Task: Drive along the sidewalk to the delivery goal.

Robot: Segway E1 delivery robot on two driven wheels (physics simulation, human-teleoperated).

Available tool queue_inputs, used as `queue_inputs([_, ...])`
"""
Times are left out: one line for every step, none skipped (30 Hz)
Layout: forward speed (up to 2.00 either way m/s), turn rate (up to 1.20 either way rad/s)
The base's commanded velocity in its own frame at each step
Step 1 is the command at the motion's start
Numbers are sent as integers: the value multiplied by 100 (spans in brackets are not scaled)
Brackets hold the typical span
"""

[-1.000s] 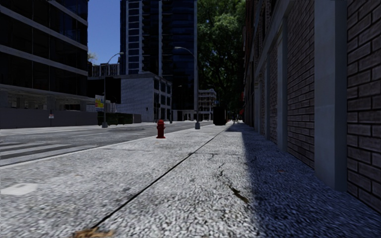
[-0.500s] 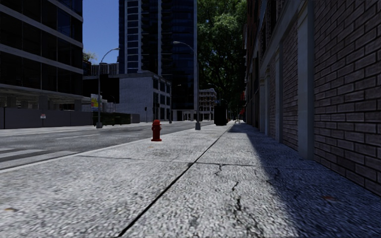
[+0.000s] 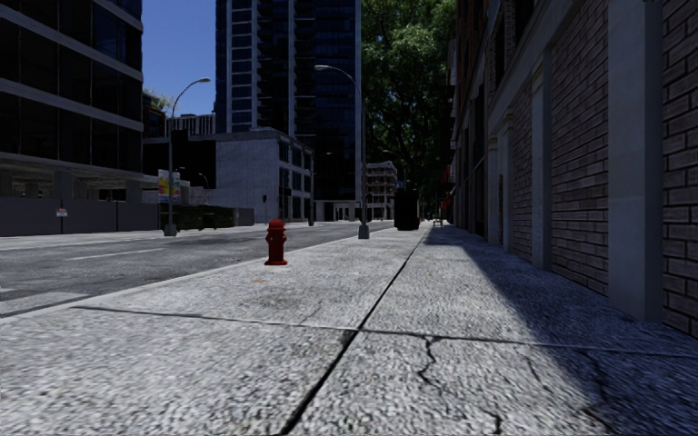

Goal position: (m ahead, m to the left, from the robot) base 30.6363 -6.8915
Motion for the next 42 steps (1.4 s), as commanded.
queue_inputs([200,0])
queue_inputs([200,0])
queue_inputs([200,-21])
queue_inputs([200,-56])
queue_inputs([200,-95])
queue_inputs([200,-109])
queue_inputs([200,-109])
queue_inputs([200,-115])
queue_inputs([200,-117])
queue_inputs([200,-117])
queue_inputs([200,-111])
queue_inputs([200,-31])
queue_inputs([200,-12])
queue_inputs([200,-3])
queue_inputs([200,0])
queue_inputs([200,0])
queue_inputs([200,0])
queue_inputs([200,0])
queue_inputs([200,0])
queue_inputs([200,0])
queue_inputs([200,0])
queue_inputs([200,0])
queue_inputs([200,0])
queue_inputs([200,0])
queue_inputs([200,0])
queue_inputs([200,0])
queue_inputs([200,0])
queue_inputs([200,-13])
queue_inputs([200,-88])
queue_inputs([200,-120])
queue_inputs([200,-120])
queue_inputs([200,-120])
queue_inputs([200,-120])
queue_inputs([200,-100])
queue_inputs([200,-100])
queue_inputs([200,-84])
queue_inputs([200,-31])
queue_inputs([200,-6])
queue_inputs([200,0])
queue_inputs([200,0])
queue_inputs([200,0])
queue_inputs([200,0])
